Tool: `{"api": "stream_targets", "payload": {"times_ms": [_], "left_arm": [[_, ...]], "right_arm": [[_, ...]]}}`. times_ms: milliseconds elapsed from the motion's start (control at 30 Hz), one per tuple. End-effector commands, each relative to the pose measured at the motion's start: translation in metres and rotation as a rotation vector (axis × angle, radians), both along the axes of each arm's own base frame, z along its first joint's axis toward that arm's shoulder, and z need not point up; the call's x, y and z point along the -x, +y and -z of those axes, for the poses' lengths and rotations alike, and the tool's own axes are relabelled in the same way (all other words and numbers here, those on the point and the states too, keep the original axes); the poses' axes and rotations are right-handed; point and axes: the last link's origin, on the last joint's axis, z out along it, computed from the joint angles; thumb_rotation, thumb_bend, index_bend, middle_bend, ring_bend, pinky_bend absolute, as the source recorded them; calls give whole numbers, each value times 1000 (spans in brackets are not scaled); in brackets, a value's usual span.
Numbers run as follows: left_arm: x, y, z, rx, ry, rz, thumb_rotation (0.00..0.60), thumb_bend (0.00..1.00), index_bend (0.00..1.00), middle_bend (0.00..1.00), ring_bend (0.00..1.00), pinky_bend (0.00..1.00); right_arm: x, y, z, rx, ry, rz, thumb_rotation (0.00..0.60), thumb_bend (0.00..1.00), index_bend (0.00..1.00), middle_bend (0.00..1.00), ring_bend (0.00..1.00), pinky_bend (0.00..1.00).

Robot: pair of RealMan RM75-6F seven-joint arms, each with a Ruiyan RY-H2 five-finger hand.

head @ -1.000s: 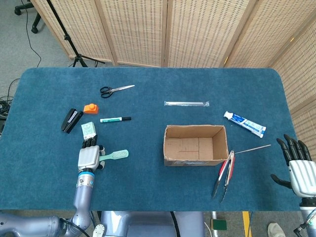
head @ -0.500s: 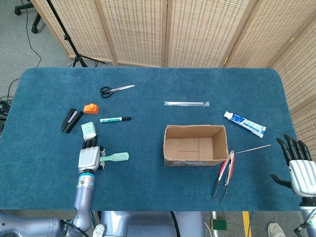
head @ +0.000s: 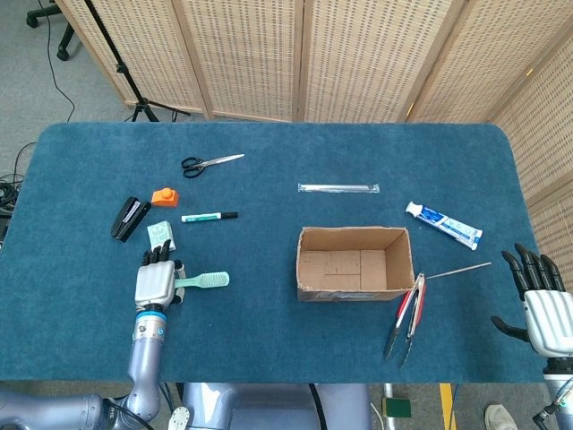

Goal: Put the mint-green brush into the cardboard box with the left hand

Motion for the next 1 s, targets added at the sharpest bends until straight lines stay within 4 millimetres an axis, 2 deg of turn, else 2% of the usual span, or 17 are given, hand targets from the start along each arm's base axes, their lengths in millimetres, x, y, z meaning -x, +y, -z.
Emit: {"api": "stream_targets", "payload": {"times_ms": [33,367,600,833,1000], "left_arm": [[0,1,-5,-12,-1,1,600,379,648,0,0,0],[-2,2,-21,-44,-23,14,600,380,655,0,0,0],[-11,6,-50,-105,-80,36,600,380,655,0,0,0],[-36,12,-93,-180,-135,98,600,380,655,0,0,0],[-65,16,-117,-226,-176,176,600,380,655,0,0,0]], "right_arm": [[0,0,0,0,1,-1,600,0,0,0,0,0],[0,0,0,2,1,-1,600,0,0,0,0,0],[0,0,0,1,-1,0,600,0,0,0,0,0],[-1,1,1,-2,4,-3,600,0,0,0,0,0],[-1,1,3,-7,7,-2,600,0,0,0,0,0]]}}
